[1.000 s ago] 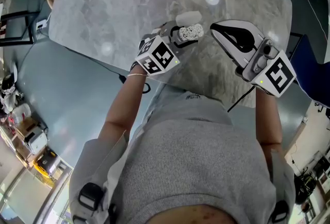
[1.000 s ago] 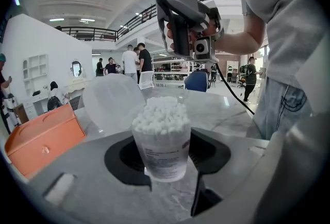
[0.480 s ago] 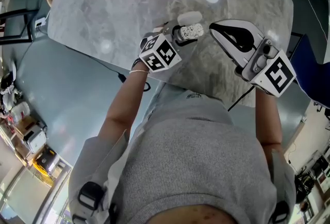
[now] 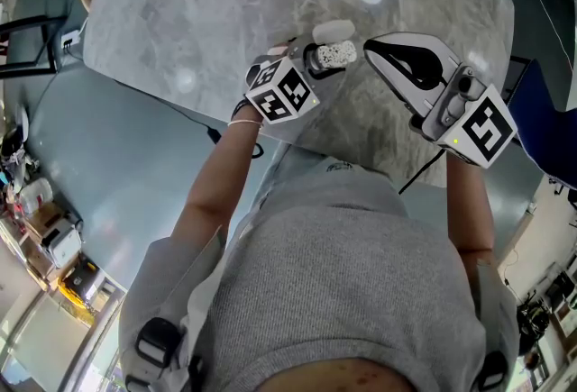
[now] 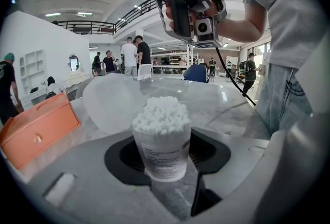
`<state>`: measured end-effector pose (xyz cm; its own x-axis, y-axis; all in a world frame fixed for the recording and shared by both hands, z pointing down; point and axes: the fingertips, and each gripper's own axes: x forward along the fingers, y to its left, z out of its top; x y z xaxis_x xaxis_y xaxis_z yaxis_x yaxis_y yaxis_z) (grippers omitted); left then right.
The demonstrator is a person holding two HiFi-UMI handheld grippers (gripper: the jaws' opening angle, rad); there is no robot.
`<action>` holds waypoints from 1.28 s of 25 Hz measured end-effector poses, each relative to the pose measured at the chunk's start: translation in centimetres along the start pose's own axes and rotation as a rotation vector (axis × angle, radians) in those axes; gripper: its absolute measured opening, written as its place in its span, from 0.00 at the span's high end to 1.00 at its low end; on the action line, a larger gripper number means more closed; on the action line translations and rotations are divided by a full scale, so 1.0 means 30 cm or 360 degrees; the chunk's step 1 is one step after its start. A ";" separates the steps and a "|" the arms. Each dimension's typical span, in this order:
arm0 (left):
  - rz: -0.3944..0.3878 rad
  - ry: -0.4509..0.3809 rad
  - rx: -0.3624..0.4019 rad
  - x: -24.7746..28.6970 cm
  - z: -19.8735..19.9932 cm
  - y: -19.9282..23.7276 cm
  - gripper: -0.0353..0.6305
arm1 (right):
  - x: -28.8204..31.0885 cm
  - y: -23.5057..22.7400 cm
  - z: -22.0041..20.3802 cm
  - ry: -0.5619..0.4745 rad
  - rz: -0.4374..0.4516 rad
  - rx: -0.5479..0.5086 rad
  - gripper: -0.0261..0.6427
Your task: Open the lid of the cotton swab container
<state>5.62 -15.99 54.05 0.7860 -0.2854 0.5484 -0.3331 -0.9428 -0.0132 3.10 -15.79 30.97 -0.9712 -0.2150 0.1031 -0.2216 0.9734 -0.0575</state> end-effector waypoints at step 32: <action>0.0022 0.0133 0.0064 0.032 -0.044 0.008 0.62 | 0.017 0.001 -0.006 0.0002 0.0000 0.0013 0.96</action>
<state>5.61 -16.25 55.68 0.7348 -0.2849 0.6155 -0.3212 -0.9455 -0.0542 2.61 -15.87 31.21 -0.9710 -0.2150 0.1046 -0.2224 0.9728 -0.0654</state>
